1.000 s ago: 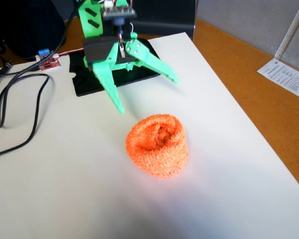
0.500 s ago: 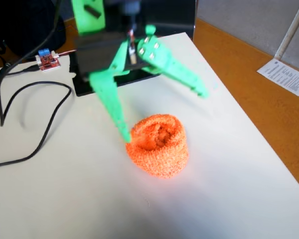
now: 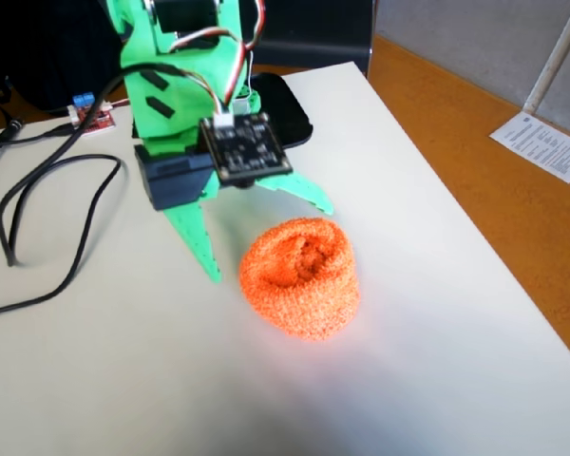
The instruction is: Remove orange objects from table
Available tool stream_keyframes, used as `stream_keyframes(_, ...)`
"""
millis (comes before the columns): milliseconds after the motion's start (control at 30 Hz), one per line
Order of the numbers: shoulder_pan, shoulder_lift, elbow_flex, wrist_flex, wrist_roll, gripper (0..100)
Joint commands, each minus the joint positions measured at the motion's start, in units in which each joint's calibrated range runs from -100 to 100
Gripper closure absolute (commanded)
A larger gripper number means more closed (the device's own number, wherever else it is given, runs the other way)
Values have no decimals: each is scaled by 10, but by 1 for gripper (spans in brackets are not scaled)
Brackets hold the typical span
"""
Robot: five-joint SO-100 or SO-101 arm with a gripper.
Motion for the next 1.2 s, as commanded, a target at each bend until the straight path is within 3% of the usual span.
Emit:
stream_keyframes(0,-8,13,1,-20,5,45)
stream_keyframes(267,-9,85,-1,-103,22,45)
stream_keyframes(367,-7,100,0,-123,22,50)
stream_keyframes(700,-12,109,28,-160,16,54)
stream_keyframes(767,-12,109,31,-164,15,62)
stream_keyframes(833,-14,109,34,-173,4,85)
stream_keyframes(867,-14,109,35,-174,2,91)
stream_keyframes(1167,-17,109,36,-196,-6,100)
